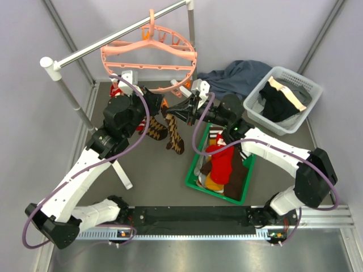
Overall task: Clip the socks to the hanger
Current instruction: Clamp the sock onto the hanger.
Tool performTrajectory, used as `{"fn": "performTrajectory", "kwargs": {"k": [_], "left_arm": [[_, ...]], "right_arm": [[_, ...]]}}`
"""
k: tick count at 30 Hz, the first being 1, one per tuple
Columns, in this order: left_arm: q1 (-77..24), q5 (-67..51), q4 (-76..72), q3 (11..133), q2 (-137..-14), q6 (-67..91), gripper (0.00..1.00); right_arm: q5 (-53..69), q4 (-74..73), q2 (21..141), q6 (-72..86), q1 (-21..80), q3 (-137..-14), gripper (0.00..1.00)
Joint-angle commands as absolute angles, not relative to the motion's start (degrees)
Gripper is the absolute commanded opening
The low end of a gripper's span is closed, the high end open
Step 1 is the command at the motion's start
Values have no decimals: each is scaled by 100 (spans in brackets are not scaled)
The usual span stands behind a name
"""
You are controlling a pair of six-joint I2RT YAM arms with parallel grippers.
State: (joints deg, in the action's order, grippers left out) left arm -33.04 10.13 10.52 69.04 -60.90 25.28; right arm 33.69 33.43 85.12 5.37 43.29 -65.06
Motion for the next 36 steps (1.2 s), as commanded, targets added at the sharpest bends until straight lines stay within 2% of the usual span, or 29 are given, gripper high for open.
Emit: {"fn": "performTrajectory", "kwargs": {"k": [1,15,19,22,23,26,27,30,33,36], "left_arm": [[-3313,827,449,6776,-6091,2856,10],[-3314,615,615,6803,-6021,2997,11],[-3314,668,677,6785,-6021,2962,15],[-3322,659,694,6803,-6012,2945,25],[-3314,659,703,6794,-6003,2944,34],[-3313,694,703,6829,-5994,2936,50],[-3313,712,712,6829,-5977,2927,58],[-3314,843,738,6847,-5924,2883,73],[-3322,1107,800,6847,-5906,2813,81],[-3313,1414,888,6856,-5915,2707,84]], "right_arm": [[3437,3665,8297,589,4368,-6733,0],[2971,3542,8262,281,4368,-6776,0],[2988,3551,8244,290,4368,-6820,1],[3015,3551,8209,299,4368,-6829,3],[3023,3559,8209,308,4368,-6829,4],[3041,3551,8218,316,4368,-6829,7],[3041,3551,8218,325,4368,-6838,9],[3015,3551,8227,334,4368,-6838,21],[2901,3419,8218,282,4368,-6786,31],[2602,3244,8104,159,4368,-6610,41]]}}
